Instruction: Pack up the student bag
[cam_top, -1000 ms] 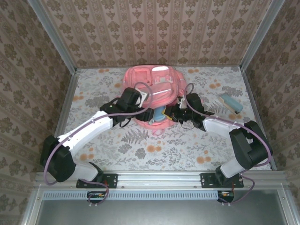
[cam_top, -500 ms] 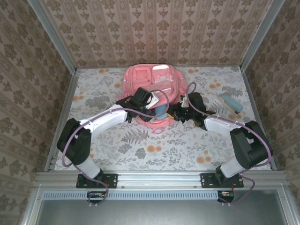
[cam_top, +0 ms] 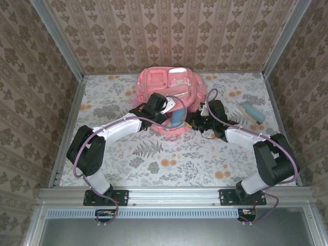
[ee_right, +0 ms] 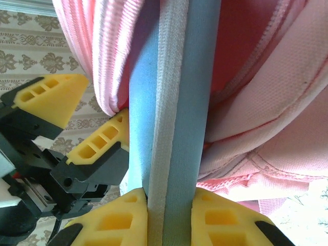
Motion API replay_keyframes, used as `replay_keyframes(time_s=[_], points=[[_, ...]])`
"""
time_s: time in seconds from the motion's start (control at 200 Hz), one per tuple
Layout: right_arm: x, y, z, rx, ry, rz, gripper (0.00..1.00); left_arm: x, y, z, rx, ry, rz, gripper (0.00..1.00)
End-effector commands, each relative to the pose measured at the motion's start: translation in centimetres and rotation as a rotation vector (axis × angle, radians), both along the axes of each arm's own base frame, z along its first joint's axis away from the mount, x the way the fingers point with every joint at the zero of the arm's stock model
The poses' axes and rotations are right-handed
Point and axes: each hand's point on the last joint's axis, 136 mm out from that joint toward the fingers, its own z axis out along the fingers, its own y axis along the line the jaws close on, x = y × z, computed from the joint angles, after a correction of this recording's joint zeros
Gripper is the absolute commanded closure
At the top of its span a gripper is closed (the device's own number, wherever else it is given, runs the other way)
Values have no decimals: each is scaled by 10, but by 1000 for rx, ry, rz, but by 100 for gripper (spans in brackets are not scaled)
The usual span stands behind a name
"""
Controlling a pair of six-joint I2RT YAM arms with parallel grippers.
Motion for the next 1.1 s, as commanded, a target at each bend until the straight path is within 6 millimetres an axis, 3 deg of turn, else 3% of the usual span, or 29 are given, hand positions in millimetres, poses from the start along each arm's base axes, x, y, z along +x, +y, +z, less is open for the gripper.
replay_keyframes(time_s=[0.0,0.13,0.28,0.37,0.42,0.525,0.6,0.92,1.095], points=[[7,-3,22,13,-70,-19,86,14,-2,35,-37,-111,1,30],[8,-2,25,13,-76,-17,86,17,-7,26,-10,-94,-26,25],[9,-3,24,8,-76,-19,86,26,-13,14,26,-82,-40,27],[8,-4,24,5,-79,-21,86,29,-18,13,32,-82,-54,39],[8,-5,25,3,-81,-23,86,30,-19,16,27,-86,-54,52],[7,-7,26,-2,-89,-23,86,29,-20,30,-2,-104,-63,72],[6,-8,29,-7,-99,-20,86,24,-21,47,-42,-122,-71,80],[-3,8,52,13,-135,80,85,-5,-16,122,-278,-224,-92,87],[-8,35,49,30,-85,158,84,-15,-17,140,-347,-274,-104,89]])
